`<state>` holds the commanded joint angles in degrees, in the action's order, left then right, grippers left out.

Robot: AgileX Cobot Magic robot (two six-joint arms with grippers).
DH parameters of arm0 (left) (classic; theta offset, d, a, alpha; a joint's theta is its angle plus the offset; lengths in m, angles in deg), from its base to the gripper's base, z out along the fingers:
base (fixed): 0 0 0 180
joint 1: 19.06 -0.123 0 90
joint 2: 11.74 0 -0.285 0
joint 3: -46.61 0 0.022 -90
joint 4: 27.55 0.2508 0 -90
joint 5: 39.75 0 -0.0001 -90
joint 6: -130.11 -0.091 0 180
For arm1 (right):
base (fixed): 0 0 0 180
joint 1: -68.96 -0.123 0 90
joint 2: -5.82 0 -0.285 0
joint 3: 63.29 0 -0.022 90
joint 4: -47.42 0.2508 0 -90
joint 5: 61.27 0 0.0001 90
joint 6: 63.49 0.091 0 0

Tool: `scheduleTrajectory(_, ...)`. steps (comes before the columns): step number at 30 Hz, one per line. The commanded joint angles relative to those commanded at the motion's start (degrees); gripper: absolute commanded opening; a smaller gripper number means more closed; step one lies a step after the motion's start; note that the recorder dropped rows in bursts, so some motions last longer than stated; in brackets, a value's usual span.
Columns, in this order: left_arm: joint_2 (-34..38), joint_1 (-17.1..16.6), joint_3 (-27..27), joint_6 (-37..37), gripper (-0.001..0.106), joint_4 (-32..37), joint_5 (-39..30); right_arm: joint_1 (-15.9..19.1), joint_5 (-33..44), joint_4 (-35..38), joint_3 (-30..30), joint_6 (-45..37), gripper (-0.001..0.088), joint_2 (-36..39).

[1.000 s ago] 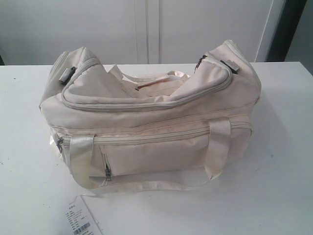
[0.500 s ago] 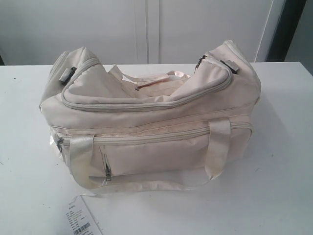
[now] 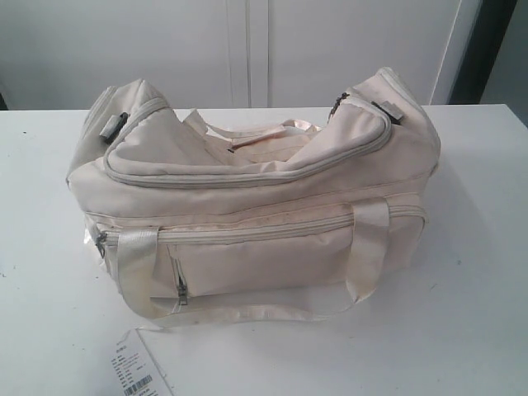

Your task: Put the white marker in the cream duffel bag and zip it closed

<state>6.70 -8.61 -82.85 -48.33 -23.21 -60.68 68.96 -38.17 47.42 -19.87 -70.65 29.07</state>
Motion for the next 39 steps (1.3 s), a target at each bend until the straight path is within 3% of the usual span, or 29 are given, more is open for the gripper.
scheduleTrajectory(12, -4.95, -0.21, 10.74, 0.00, 0.000, -2.54, 4.03, 0.00, 0.00, 0.00, 0.00, 0.00, 0.0000, 0.00)
scheduleTrajectory(21, -10.65, -4.23, 17.51, 0.00, 0.000, -4.34, 4.68, 0.00, 0.00, 0.00, 0.00, 0.00, 0.0000, 0.00)
scheduleTrajectory(29, -10.65, -5.28, 20.74, 0.00, 0.000, -5.68, 4.79, 0.00, 0.00, 0.00, 0.00, 0.00, 0.0000, 0.00)
scheduleTrajectory(39, -10.65, -5.28, 21.17, -0.52, 0.000, -5.68, 4.45, 0.00, 0.00, 0.00, 0.00, 0.00, 0.0000, 0.00)
